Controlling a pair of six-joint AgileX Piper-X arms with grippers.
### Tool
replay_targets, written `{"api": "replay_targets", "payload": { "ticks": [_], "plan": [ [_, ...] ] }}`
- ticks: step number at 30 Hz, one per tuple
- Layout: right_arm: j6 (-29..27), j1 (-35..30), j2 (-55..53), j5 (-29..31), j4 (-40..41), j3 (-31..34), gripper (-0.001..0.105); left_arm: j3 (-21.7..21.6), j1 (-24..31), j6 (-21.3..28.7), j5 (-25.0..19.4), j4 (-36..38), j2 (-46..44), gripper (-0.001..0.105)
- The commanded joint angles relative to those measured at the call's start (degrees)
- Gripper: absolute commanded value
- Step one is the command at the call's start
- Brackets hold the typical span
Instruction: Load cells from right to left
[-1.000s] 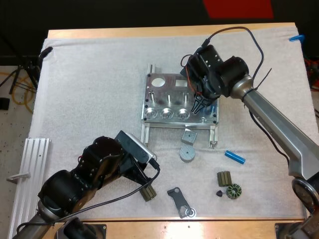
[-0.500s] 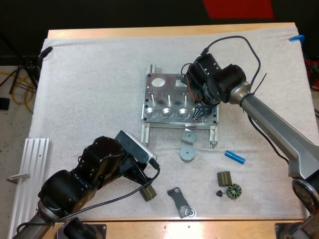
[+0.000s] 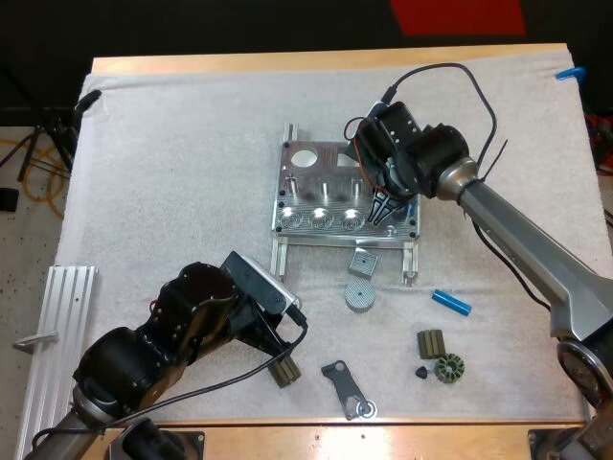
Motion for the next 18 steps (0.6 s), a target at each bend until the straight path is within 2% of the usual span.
{"api": "replay_targets", "payload": {
  "ticks": [1, 9, 18],
  "plan": [
    [-0.4, -0.2, -0.1, 0.0, -0.5, -0.2, 0.040, 0.0, -0.2, -0.1, -1.3, -0.2, 0.0, 0.050],
    [0.0, -0.2, -0.6, 1.2, 0.4, -0.3, 0.040, 0.0, -0.2, 0.1, -1.3, -0.2, 0.0, 0.050],
    [6.9, -0.2, -5.9, 1.2, 6.7, -0.3, 0.040, 0.0, -0.2, 1.1, -1.3, -0.2, 0.0, 0.050]
  ]
}}
